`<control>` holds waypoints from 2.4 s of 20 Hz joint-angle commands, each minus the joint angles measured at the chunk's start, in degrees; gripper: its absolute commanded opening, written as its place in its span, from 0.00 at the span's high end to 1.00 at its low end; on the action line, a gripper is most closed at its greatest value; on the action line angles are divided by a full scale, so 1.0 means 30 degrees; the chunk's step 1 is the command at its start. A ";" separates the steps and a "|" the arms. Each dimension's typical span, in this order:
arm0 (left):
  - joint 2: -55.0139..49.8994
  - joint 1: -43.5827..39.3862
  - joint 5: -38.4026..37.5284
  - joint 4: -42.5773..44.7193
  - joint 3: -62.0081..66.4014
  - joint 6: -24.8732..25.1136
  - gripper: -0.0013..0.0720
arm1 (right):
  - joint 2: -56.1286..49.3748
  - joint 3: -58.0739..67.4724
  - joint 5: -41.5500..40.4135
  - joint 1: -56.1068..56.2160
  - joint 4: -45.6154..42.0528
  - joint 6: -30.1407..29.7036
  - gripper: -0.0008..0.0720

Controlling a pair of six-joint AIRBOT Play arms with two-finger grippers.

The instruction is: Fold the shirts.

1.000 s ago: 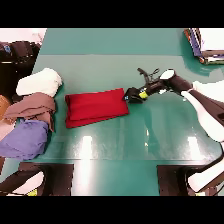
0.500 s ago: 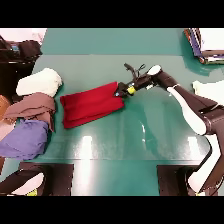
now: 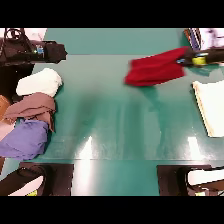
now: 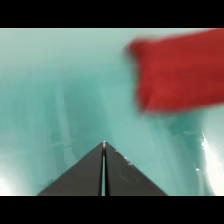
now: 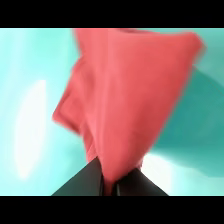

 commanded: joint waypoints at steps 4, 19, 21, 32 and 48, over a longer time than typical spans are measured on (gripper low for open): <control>-0.0007 -0.0379 0.0743 -0.0277 -0.0007 -0.0117 0.95 | 0.1392 0.0036 -0.0372 -0.8058 -0.1479 0.0772 0.97; -0.0007 -0.0372 0.0721 -0.0495 -0.0007 -0.0102 0.95 | 0.5209 0.0073 -0.0765 -0.9602 0.0313 0.0772 0.97; -0.0007 -0.0379 0.0663 -0.0495 -0.0007 -0.0095 0.95 | 0.5340 0.0073 0.0466 -0.9602 0.0306 0.0787 0.97; -0.0007 -0.0372 -0.0138 -0.0481 -0.0007 0.0073 0.95 | 0.9551 -0.7439 0.2645 -1.2473 -0.6251 0.2273 0.96; -0.0007 -0.0372 0.0066 -0.0488 0.0000 0.0036 0.95 | 1.1016 -1.1431 0.1639 -0.4233 -0.2331 0.2251 0.17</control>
